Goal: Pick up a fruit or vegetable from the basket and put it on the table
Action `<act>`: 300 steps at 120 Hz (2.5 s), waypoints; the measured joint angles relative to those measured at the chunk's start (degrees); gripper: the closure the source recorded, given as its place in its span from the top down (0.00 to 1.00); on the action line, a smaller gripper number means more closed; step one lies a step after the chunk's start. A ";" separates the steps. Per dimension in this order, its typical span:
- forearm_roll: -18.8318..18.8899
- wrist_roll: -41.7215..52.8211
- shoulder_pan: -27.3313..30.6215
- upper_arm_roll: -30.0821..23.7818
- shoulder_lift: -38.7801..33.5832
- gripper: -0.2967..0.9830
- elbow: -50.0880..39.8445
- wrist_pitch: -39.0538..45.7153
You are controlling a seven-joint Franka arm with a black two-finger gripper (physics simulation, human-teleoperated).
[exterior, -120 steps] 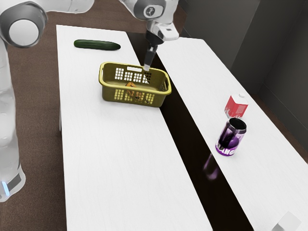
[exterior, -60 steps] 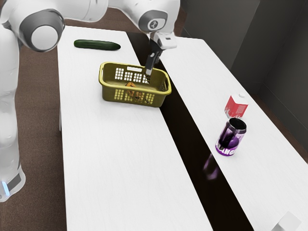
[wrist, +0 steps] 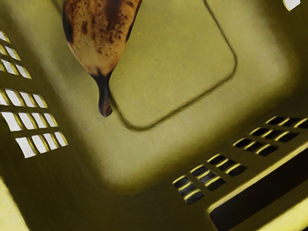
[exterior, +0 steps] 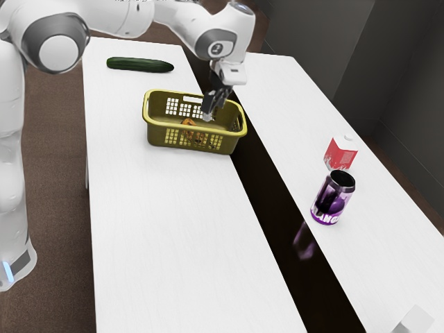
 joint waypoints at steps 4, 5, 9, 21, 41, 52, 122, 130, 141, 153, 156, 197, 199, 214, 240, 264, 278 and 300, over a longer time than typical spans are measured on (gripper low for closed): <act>-0.05 0.25 -0.02 0.02 -0.11 0.77 -0.77 0.21; -0.06 0.32 0.00 0.01 -0.13 0.77 -0.96 0.27; -0.09 0.56 0.06 0.03 -0.18 0.77 -1.73 0.57; -0.15 1.21 0.97 0.01 -0.05 0.77 -2.98 1.48; -0.19 2.09 1.59 -0.01 0.78 0.77 -4.24 2.98; -0.20 2.48 1.36 0.02 0.92 0.77 -5.06 3.76; -0.83 4.06 1.87 0.05 1.51 0.77 -8.84 6.37; -0.89 4.17 1.91 0.07 1.52 0.77 -9.18 6.60; -0.94 4.30 1.94 0.07 1.56 0.77 -9.52 6.91; -1.22 4.43 2.53 0.06 2.05 0.77 -9.75 7.30; -1.29 4.46 2.76 0.06 2.11 0.77 -9.76 7.38; -1.54 4.74 2.99 0.05 2.63 0.74 -9.85 7.88; -1.54 4.75 3.00 0.05 2.63 0.73 -9.85 7.89; -1.58 4.77 3.04 0.03 2.63 0.69 -9.84 8.01; -1.66 4.80 2.95 -0.01 2.25 0.52 -9.87 8.06; -1.57 4.71 3.10 0.01 2.20 0.44 -9.91 8.13; -1.54 4.63 3.19 -0.06 2.20 0.41 -9.87 8.10; -1.51 4.50 2.96 -2.68 1.75 0.34 -8.63 7.18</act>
